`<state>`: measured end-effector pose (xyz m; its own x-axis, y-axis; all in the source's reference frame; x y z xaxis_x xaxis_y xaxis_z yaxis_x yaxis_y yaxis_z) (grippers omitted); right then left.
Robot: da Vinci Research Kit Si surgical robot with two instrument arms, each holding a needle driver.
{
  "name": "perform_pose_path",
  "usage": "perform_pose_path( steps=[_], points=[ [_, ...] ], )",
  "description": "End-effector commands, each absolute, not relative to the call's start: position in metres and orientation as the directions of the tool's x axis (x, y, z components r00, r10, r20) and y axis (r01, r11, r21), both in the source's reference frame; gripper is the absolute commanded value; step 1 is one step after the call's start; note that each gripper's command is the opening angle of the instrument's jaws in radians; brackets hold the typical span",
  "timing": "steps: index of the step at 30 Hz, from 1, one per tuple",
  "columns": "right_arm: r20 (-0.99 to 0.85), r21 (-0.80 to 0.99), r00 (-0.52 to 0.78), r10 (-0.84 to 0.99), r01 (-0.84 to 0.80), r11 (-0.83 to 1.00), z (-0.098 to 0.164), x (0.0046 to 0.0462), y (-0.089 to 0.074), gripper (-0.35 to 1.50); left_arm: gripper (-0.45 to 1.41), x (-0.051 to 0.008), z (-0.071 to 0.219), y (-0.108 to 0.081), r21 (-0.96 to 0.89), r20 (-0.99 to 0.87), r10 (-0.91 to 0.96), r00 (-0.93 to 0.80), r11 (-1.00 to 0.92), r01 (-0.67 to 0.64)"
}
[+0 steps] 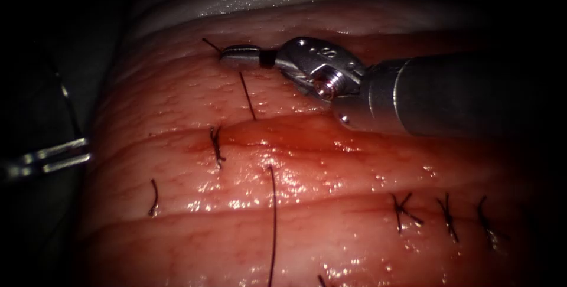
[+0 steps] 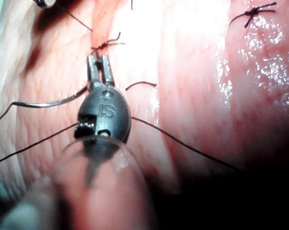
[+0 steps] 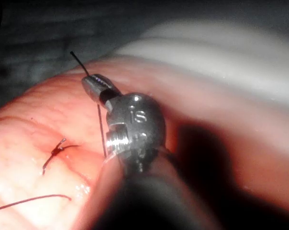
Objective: Wound Closure
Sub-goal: With the right hand, adjust the suture tail.
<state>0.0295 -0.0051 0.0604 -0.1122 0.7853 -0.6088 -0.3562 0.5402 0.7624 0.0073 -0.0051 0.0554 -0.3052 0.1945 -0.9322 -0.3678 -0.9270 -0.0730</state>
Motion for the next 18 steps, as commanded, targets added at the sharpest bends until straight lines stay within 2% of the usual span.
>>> perform_pose_path(
  steps=[1,11,12,13,15,16,18],
  points=[
    [-0.609,0.762,-0.124,0.783,-0.365,0.535,0.0606,0.0299,-0.0048,-0.35,-0.45,0.0067,0.0561,-0.005,-0.073,-0.933,0.194,-0.304,-0.927,-0.368],
    [-0.616,0.752,-0.126,0.777,-0.387,0.534,0.0602,0.0288,-0.0046,-0.35,-0.45,0.0057,0.0573,-0.0043,-0.076,-0.933,0.196,-0.301,-0.927,-0.367],
    [-0.616,0.751,-0.117,0.779,-0.387,0.535,0.0602,0.0288,-0.0047,0.27,-0.45,0.0055,0.0576,-0.0041,-0.077,-0.933,0.197,-0.302,-0.926,-0.369],
    [-0.615,0.751,-0.114,0.78,-0.386,0.536,0.0601,0.0287,-0.0048,0.59,-0.45,0.0054,0.0579,-0.0038,-0.078,-0.933,0.198,-0.3,-0.926,-0.369],
    [-0.621,0.75,-0.128,0.773,-0.384,0.539,0.0599,0.0285,-0.0049,1.1,-0.45,0.005,0.0588,-0.0029,-0.084,-0.934,0.201,-0.295,-0.927,-0.366],
    [-0.635,0.741,-0.135,0.76,-0.385,0.551,0.0597,0.0283,-0.0049,1.18,-0.45,0.0049,0.0593,-0.0024,-0.086,-0.933,0.204,-0.295,-0.926,-0.367],
    [-0.667,0.72,-0.157,0.728,-0.387,0.576,0.0593,0.0275,-0.005,1.21,-0.45,0.0047,0.0605,-0.0008,-0.095,-0.931,0.214,-0.296,-0.924,-0.37]
  ],
)
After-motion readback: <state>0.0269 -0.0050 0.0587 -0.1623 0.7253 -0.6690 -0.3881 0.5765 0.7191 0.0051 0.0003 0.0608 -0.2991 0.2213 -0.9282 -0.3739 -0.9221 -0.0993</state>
